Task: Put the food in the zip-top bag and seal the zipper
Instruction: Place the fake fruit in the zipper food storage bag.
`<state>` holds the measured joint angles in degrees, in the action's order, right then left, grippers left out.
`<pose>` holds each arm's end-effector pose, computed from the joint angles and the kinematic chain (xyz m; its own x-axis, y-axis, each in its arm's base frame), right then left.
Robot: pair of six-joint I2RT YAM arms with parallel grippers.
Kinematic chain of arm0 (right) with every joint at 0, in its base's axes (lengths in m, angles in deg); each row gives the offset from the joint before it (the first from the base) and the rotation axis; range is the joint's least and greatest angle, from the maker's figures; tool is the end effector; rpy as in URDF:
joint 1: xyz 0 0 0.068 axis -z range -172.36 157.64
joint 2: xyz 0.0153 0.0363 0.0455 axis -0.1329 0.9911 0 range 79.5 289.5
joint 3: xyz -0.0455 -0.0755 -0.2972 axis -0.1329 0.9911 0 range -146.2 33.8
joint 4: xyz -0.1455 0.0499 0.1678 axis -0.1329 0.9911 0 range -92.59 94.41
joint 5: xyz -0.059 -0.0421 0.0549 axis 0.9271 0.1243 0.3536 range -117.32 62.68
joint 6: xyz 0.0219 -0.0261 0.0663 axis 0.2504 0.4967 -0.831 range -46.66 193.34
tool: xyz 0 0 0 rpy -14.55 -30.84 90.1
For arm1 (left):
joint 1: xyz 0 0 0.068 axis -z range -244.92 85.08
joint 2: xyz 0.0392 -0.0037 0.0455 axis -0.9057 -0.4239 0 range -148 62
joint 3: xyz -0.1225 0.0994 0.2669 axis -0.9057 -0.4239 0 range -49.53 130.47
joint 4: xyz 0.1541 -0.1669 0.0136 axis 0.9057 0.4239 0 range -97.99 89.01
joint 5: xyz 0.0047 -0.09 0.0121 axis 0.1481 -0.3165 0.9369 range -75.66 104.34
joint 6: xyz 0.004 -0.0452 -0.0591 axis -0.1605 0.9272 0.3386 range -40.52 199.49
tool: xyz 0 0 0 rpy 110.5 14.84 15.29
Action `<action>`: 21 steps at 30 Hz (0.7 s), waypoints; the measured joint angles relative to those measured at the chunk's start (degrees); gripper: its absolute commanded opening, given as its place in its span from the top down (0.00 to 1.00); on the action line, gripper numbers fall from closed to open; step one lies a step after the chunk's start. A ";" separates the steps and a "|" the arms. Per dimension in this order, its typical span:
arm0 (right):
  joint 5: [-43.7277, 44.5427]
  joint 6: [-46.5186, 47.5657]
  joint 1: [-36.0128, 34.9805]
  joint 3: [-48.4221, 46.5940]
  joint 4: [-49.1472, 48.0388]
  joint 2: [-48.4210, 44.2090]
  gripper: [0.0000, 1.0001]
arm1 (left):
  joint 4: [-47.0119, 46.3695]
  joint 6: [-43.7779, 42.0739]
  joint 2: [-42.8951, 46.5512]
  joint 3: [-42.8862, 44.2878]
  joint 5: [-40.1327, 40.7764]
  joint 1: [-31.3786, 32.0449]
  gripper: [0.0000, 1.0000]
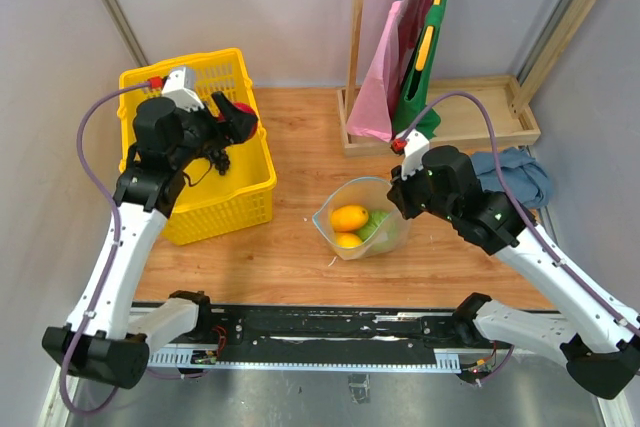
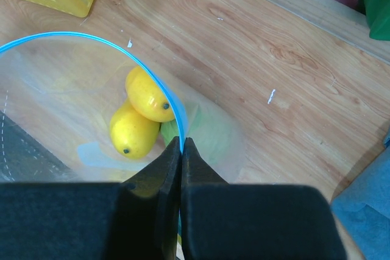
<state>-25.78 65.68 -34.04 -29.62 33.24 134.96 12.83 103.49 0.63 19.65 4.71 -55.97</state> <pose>0.1263 0.1102 0.3870 -0.4324 -0.2064 -0.8778 -0.5945 0.7971 0.1054 0.2015 -0.0423 0.4361 -0.3309 -0.3539 -0.8748 0.1967 0.8808 -0.4308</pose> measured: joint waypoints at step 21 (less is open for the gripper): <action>0.02 -4.17 0.00 0.35 -0.11 -0.59 0.99 | -8.09 3.15 6.95 -10.93 -0.48 38.97 0.76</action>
<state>-25.76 61.51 -34.04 -29.27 33.13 134.37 4.74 106.64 7.58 8.73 4.23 -17.00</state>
